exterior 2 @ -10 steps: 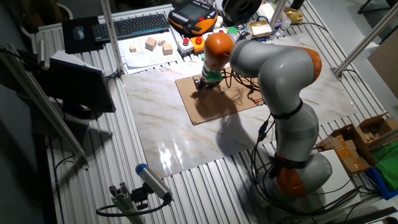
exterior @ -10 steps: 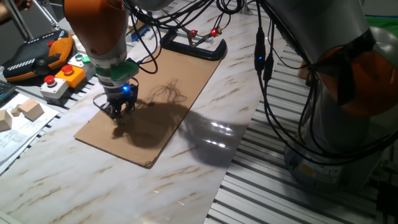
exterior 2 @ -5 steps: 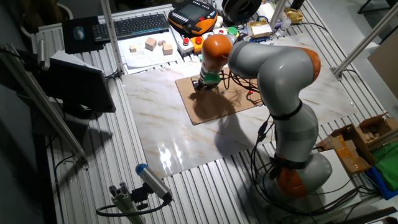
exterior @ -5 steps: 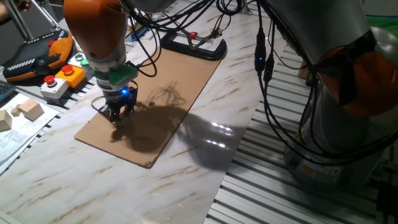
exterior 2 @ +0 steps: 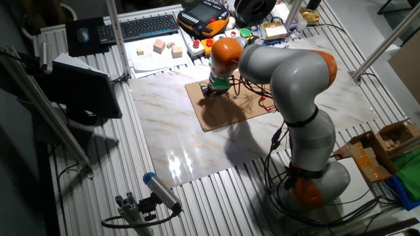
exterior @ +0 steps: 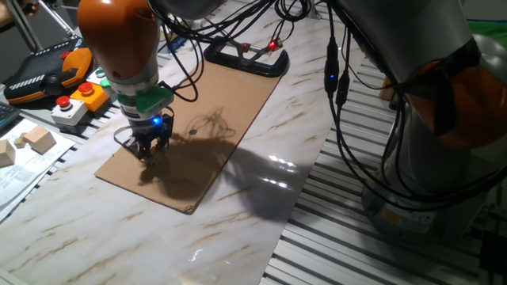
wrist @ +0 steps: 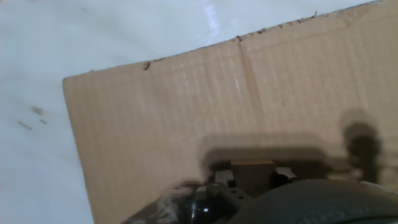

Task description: Hold a small block with the gripper and sweep it from left to right on the table

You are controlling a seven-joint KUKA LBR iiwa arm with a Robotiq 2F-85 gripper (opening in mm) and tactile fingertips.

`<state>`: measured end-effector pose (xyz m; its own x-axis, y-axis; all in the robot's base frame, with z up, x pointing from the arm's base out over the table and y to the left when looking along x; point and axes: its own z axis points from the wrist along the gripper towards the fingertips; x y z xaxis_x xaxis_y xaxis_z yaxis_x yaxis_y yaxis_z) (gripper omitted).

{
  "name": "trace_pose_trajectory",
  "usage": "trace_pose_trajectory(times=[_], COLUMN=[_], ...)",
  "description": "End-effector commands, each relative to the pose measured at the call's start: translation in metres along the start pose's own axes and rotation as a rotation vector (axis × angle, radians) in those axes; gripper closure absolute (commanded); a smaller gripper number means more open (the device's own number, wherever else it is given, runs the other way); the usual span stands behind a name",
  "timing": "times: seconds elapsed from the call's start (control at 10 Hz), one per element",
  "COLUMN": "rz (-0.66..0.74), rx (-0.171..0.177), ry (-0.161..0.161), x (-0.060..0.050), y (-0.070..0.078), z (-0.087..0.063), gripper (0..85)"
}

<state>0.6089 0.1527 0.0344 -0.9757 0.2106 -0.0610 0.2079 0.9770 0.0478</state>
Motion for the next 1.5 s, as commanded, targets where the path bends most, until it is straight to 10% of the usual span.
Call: trace_pose_trajectory(times=[0.0,1.4], rz=[0.001,0.020], rx=[0.000,0.010], ry=[0.000,-0.007], x=[0.000,0.013], y=[0.001,0.028], z=[0.000,0.000], gripper=[84.3,84.3])
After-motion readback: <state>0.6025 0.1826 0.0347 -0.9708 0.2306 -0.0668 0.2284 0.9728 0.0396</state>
